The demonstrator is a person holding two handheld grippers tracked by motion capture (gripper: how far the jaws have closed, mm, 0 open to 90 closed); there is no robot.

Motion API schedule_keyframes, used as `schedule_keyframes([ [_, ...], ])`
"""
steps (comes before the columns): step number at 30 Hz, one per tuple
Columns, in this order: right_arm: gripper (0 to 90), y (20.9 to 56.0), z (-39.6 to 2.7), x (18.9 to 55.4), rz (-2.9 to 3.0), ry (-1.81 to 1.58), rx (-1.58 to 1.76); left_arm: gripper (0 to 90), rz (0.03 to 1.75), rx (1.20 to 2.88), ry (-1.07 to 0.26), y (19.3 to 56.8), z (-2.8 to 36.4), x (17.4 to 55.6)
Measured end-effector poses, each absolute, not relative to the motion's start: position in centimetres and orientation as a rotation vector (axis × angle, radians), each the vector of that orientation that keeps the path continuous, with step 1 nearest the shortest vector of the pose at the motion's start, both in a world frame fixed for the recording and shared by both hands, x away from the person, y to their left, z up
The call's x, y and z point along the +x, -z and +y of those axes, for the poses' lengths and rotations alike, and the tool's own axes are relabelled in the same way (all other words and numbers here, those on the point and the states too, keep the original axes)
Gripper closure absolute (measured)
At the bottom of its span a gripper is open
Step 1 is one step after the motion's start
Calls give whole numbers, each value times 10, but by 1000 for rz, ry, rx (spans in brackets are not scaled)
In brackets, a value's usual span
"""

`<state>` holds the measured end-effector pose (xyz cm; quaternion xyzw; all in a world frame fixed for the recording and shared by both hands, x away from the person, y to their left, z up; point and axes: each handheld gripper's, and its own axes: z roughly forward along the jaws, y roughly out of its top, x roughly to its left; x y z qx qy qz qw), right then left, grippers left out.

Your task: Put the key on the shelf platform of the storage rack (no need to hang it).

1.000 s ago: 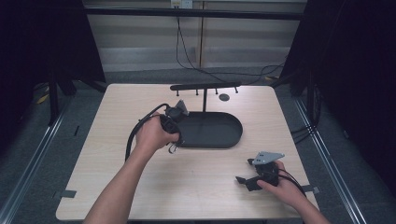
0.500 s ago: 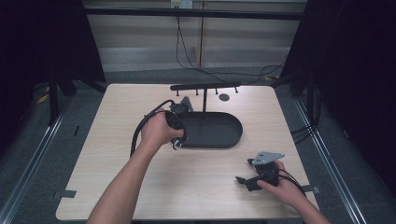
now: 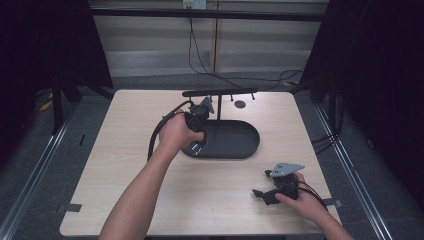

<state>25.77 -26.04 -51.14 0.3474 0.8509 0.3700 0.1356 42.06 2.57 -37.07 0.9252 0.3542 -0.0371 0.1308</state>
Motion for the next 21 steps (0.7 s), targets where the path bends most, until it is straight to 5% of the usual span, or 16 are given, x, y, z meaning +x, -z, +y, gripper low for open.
schedule_keyframes([
  [21,124,511,-260,258,2466,-1073,1000,731,1020,2671,112,370,-2,432],
])
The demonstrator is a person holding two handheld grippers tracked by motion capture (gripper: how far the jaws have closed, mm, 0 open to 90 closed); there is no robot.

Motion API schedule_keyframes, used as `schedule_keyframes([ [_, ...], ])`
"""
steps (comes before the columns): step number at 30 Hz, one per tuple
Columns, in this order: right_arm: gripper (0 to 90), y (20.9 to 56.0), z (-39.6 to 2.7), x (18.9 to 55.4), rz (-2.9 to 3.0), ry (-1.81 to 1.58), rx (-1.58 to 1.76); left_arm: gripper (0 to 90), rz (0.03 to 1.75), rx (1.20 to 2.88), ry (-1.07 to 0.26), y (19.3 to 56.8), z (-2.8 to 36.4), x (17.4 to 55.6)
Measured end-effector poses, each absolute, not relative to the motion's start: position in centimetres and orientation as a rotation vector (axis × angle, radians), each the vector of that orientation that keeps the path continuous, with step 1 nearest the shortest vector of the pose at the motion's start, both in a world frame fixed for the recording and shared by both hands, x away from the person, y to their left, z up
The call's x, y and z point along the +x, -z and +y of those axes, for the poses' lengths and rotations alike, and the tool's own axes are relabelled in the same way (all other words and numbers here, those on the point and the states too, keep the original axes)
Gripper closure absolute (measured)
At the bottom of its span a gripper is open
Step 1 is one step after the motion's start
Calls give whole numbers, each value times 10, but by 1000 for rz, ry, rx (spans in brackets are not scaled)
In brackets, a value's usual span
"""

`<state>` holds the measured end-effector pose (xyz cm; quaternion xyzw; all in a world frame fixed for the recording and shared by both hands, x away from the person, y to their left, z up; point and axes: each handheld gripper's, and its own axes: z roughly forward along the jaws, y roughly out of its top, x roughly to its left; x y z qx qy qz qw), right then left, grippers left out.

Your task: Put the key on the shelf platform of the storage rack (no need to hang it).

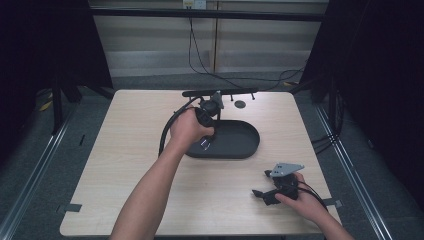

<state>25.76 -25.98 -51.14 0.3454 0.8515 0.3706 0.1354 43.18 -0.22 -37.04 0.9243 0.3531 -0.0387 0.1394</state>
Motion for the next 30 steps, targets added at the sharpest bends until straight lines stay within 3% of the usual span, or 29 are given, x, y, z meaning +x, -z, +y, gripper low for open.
schedule_keyframes([
  [30,124,511,-260,258,2470,-1075,994,731,1036,2672,106,393,-27,445],
])
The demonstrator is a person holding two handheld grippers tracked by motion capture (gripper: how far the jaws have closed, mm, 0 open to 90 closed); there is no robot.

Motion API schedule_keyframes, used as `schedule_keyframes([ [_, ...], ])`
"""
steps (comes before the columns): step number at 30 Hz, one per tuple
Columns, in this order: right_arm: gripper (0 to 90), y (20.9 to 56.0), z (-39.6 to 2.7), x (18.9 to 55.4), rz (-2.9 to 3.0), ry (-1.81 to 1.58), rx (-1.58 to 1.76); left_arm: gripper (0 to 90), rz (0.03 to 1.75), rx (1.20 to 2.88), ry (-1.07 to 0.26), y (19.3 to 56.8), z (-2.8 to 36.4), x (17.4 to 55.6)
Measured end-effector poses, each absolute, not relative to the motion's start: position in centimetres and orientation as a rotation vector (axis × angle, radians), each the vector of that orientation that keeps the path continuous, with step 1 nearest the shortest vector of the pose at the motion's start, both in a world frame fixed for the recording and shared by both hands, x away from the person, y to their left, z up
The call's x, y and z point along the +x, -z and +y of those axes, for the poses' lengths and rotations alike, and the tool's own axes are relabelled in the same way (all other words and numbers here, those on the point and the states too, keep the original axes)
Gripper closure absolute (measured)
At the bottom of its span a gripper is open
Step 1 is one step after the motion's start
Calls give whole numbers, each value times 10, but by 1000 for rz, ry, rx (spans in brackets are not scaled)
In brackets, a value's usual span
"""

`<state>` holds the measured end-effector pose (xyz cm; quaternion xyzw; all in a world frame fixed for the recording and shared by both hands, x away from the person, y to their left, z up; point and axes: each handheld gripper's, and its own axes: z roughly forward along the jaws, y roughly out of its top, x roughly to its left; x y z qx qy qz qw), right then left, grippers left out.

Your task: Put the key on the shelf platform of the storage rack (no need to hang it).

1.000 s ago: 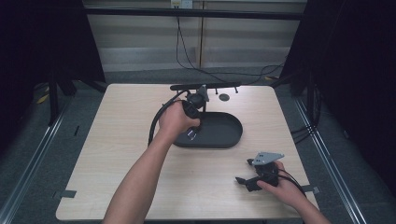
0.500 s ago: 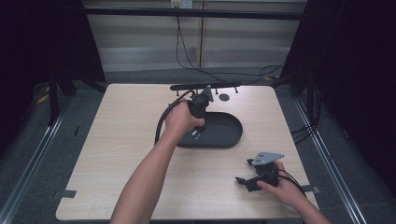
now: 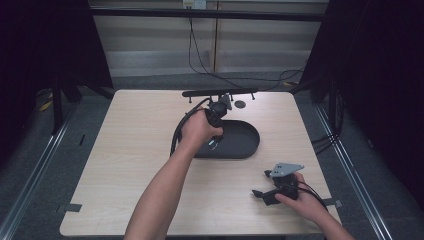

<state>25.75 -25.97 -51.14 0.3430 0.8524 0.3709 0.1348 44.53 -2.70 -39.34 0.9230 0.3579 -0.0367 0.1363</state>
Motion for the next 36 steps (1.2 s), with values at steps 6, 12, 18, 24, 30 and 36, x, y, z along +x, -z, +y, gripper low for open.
schedule_keyframes([
  [6,124,511,-260,257,2473,-1076,992,731,1034,2671,101,398,-30,446],
  [12,124,511,-260,257,2473,-1075,992,731,1035,2673,83,402,-31,447],
  [18,124,511,-260,257,2476,-1077,985,731,1058,2668,96,407,-33,447],
  [24,124,511,-259,257,2477,-1077,987,731,1077,2652,87,415,-31,449],
  [30,124,511,-260,257,2476,-1076,983,731,1075,2647,68,421,-29,451],
  [36,124,511,-259,257,2476,-1077,982,730,1065,2652,54,427,-32,451],
])
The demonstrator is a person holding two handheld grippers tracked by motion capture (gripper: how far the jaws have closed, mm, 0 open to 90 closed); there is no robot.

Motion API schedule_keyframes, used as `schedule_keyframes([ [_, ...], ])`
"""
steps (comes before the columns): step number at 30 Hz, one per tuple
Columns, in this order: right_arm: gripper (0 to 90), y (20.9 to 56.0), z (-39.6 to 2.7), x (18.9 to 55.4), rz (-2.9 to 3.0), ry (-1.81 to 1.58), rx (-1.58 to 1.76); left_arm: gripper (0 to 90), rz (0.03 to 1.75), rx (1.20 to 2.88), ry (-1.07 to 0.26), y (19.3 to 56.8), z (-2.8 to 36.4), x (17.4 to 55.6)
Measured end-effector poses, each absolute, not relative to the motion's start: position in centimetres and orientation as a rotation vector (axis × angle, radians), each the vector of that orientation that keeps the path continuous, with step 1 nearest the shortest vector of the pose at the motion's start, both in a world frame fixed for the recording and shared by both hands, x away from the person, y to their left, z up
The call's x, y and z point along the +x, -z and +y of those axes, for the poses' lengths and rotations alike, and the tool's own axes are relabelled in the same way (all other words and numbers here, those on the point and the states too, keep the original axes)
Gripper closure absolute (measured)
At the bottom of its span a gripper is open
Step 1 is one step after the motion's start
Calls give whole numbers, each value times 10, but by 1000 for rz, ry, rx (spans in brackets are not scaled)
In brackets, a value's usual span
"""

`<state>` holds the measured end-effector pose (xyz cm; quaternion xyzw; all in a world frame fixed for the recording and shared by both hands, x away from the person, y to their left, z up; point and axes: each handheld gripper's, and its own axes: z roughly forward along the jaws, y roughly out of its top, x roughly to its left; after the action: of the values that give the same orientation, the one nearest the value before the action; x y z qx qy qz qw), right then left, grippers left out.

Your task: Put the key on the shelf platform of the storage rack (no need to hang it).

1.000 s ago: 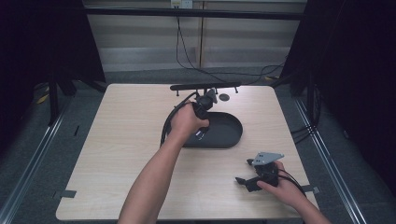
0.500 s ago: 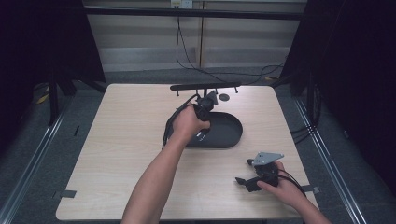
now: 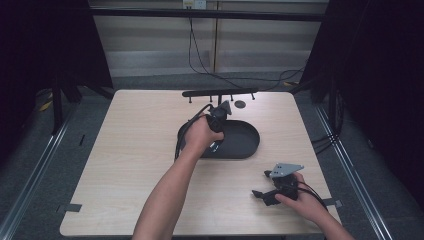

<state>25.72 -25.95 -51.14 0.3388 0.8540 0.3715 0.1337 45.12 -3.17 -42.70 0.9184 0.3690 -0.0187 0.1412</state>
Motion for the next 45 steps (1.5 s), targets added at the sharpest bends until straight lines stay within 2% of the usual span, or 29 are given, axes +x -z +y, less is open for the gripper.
schedule_keyframes([
  [24,124,511,-259,256,2480,-1079,976,726,1041,2673,8,456,-33,456],
  [31,124,511,-259,256,2481,-1080,975,724,1043,2673,-24,458,-30,456],
  [39,124,511,-259,256,2480,-1080,975,724,1041,2672,1,459,-30,457],
  [45,124,511,-259,256,2480,-1080,975,686,1038,2667,-14,456,-29,456],
])
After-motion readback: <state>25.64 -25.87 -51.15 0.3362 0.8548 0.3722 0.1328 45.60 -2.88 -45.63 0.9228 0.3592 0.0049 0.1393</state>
